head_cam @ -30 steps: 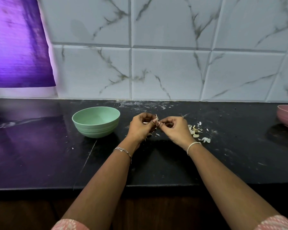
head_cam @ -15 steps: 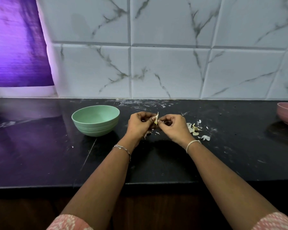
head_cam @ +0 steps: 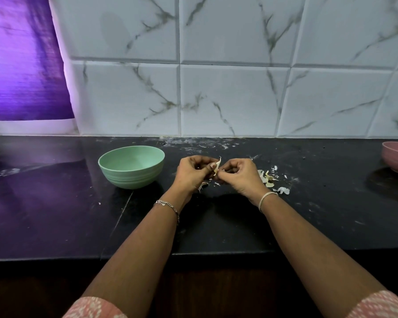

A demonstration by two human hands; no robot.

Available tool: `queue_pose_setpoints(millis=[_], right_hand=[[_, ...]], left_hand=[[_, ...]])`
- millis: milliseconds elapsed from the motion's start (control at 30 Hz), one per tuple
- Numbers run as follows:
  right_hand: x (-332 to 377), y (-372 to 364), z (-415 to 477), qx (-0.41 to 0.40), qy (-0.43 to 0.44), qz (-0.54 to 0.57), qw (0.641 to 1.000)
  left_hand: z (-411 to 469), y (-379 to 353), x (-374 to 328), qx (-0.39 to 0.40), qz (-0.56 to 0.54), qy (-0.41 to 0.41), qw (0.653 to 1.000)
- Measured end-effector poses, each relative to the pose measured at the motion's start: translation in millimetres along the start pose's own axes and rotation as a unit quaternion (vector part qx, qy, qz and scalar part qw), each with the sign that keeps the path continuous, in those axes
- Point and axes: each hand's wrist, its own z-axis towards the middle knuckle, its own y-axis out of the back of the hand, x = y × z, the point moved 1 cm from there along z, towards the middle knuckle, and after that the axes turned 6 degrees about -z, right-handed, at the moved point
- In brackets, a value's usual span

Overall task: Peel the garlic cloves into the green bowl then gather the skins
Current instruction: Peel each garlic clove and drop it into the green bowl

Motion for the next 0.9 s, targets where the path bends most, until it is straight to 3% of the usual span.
queue_pose_setpoints(millis=[300,433,533,700,900], right_hand=[[4.3,0.7,-1.1,-0.002,-0.005,0.04,0.999],[2.0,3.0,-0.2,-0.05,0.035,-0.095,0.994],[5.5,7.2,-5.4,-0.099,0.082,-0.287,0.949],[3.0,28.5,-3.3,-0.172,0.079,-0.379,0.906],[-15.4,61.9,9.3,-0.116,0.082,-0.578,0.803]], left_hand=[[-2.0,-3.2,-3.6,0.009,-0.06,0.033,0.998],[-2.4,-5.4,-2.8,0.015,-0.073,0.073,0.995],[-3.8,-7.0,-3.2,0.025,-0.086,0.091,0.992],[-4.7,-7.1,-7.1,0.015,-0.114,0.108,0.988],[-3.5,-6.3,-7.2,0.019,-0.125,0.146,0.981]])
